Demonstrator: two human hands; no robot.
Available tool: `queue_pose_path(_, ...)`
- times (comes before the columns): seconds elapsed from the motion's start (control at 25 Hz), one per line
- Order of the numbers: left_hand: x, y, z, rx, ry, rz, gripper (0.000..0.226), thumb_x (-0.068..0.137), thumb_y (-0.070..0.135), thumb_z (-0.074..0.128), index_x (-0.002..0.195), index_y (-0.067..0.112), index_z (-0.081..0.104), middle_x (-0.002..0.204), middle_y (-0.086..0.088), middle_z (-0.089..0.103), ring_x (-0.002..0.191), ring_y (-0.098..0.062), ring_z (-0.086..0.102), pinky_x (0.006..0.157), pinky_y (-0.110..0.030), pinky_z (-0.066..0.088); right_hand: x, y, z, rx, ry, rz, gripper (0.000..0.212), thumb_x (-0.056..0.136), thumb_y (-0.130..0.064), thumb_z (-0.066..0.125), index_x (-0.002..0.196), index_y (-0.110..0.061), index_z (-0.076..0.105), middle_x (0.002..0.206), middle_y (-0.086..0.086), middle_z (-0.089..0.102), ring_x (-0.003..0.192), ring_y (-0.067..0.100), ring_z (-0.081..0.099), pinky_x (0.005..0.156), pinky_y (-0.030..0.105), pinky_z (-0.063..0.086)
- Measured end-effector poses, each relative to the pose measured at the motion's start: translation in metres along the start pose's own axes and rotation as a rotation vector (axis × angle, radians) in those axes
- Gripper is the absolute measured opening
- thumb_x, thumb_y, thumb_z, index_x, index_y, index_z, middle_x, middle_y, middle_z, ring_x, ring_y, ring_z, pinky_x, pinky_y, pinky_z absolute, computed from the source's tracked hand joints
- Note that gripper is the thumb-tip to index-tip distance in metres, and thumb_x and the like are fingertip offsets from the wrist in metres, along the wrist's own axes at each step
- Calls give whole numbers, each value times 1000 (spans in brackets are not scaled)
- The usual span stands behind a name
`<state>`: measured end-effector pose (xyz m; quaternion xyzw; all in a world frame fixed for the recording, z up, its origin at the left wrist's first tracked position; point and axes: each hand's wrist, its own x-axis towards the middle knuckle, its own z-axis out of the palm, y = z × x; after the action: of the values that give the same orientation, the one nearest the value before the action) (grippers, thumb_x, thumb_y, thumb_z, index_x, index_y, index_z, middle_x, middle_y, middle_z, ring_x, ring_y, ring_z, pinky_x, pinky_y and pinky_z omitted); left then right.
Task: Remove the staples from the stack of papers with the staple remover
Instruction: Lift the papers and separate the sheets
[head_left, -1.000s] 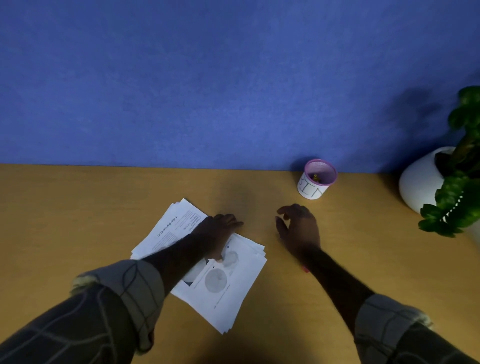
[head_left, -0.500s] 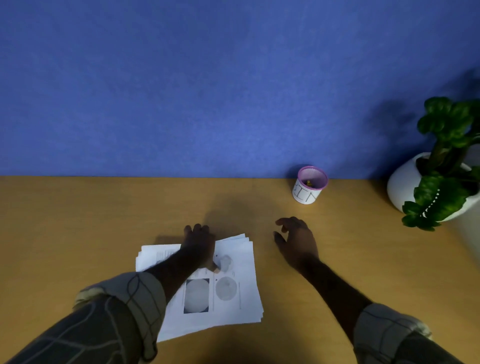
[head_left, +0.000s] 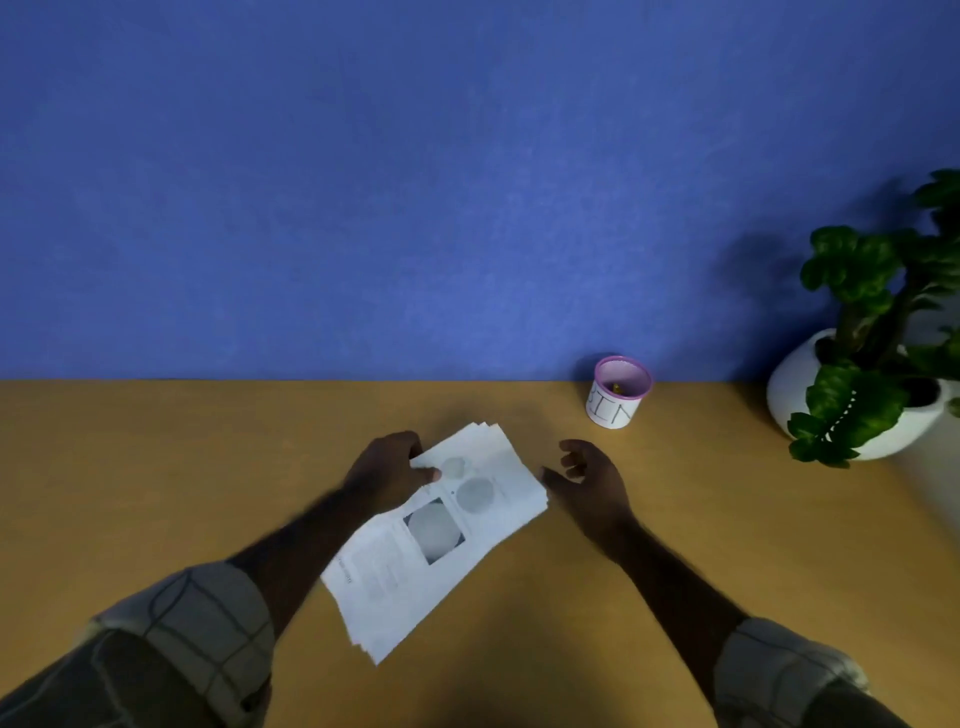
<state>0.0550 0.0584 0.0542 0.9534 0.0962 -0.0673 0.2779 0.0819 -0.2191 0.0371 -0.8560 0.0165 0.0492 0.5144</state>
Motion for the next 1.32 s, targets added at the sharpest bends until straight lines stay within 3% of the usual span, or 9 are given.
queue_pose_path(0.08, -3, 10, -22, -160, 81, 17, 30, 78, 37, 81, 77, 19, 57, 76, 8, 62, 72, -16, 61, 54, -27, 38, -1, -8, -4, 201, -74, 66, 72, 71, -46, 82, 130, -21, 50, 118, -2, 58, 104, 17, 57, 85, 36, 55)
queue_pose_path(0.24, -21, 32, -60, -684, 66, 77, 21, 80, 27, 83, 96, 32, 70, 89, 17, 77, 84, -3, 73, 59, -11, 52, 0, -30, -11, 493, -295, -13, 81, 64, -41, 88, 132, -23, 50, 130, -2, 62, 118, 20, 59, 94, 36, 52)
queue_pose_path(0.44, -44, 46, -71, -914, -52, 137, 41, 79, 27, 79, 118, 16, 70, 113, -3, 76, 101, -22, 74, 83, -38, 59, -2, -53, -18, 652, -492, -116, 51, 77, -13, 80, 125, -19, 63, 128, 7, 66, 114, 28, 64, 91, 45, 54)
queue_pose_path(0.56, -49, 47, -67, -907, 27, 78, 32, 82, 21, 79, 113, 13, 72, 110, -5, 77, 98, -21, 74, 85, -39, 59, -8, -68, -18, 593, -358, -145, 33, 80, -6, 76, 107, -23, 73, 118, 5, 71, 101, 20, 71, 81, 33, 59)
queue_pose_path(0.76, -52, 52, -54, -970, 265, -7, 20, 81, 20, 82, 99, 17, 76, 102, 2, 77, 90, -14, 75, 77, -32, 59, -23, -82, -8, 486, -84, -258, 31, 87, -4, 68, 96, -33, 69, 102, -15, 72, 87, -2, 70, 70, 14, 55)
queue_pose_path(0.92, -58, 49, -34, -1061, 269, -13, 32, 81, 14, 81, 112, 11, 73, 111, -4, 76, 100, -22, 73, 86, -41, 58, -34, -70, 0, 416, -46, -261, 28, 89, -11, 68, 105, -34, 66, 94, -29, 70, 91, -2, 68, 66, 11, 54)
queue_pose_path(1.04, -60, 43, -14, -1005, 197, -60, 32, 80, 14, 82, 111, 14, 73, 108, 1, 76, 100, -20, 72, 79, -33, 59, -39, -46, 5, 291, -112, -202, 35, 86, -10, 71, 106, -37, 60, 104, -16, 67, 97, 10, 65, 70, 14, 55)
queue_pose_path(1.2, -62, 46, -3, -1021, 232, -71, 23, 83, 17, 80, 103, 27, 74, 101, 9, 77, 95, -12, 73, 73, -26, 58, -42, -34, 9, 275, -70, -128, 31, 89, -12, 67, 117, -25, 62, 114, -6, 68, 101, 13, 65, 86, 34, 56)
queue_pose_path(1.32, -65, 45, 2, -1072, 254, -44, 22, 84, 14, 79, 98, 31, 73, 98, 11, 78, 92, -9, 74, 75, -26, 59, -44, -31, 9, 338, -51, -134, 32, 89, -11, 67, 112, -33, 62, 105, -20, 67, 89, -7, 64, 73, 12, 53)
